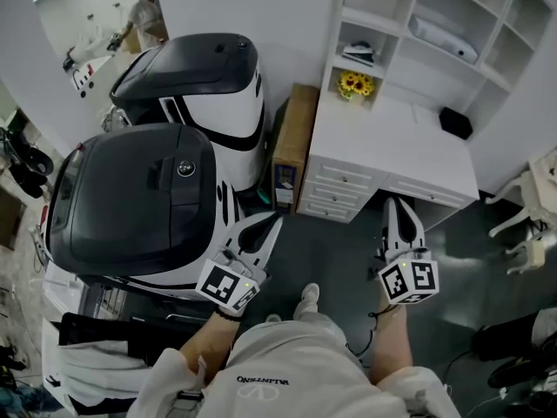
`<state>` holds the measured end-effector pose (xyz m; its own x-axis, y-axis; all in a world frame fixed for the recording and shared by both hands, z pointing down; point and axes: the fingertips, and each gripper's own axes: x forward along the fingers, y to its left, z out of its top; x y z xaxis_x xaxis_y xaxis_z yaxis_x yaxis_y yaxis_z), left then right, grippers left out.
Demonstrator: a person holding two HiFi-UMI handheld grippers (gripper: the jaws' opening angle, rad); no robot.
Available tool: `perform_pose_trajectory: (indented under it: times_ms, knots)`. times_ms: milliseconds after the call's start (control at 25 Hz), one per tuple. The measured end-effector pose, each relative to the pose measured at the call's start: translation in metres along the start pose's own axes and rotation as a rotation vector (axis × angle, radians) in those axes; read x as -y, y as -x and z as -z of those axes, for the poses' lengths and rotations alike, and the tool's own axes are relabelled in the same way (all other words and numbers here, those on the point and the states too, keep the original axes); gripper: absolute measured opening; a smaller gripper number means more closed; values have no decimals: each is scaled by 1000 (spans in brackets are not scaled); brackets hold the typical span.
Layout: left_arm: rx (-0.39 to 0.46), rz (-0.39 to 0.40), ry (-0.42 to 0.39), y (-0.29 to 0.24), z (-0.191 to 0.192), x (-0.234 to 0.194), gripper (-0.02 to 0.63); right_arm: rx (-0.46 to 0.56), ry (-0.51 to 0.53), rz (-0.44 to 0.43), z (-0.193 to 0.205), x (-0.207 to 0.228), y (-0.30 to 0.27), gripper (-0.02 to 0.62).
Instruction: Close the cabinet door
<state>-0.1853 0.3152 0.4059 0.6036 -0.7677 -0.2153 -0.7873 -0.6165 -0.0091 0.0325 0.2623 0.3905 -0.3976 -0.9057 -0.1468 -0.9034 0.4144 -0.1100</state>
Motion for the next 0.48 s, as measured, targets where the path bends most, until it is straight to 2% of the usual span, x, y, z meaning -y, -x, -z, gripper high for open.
perform_pose_trajectory:
  times_ms: [480]
  knots:
    - [1,-29,-44,-117,15,-22,3,8,-20,-57,4,88,-82,11]
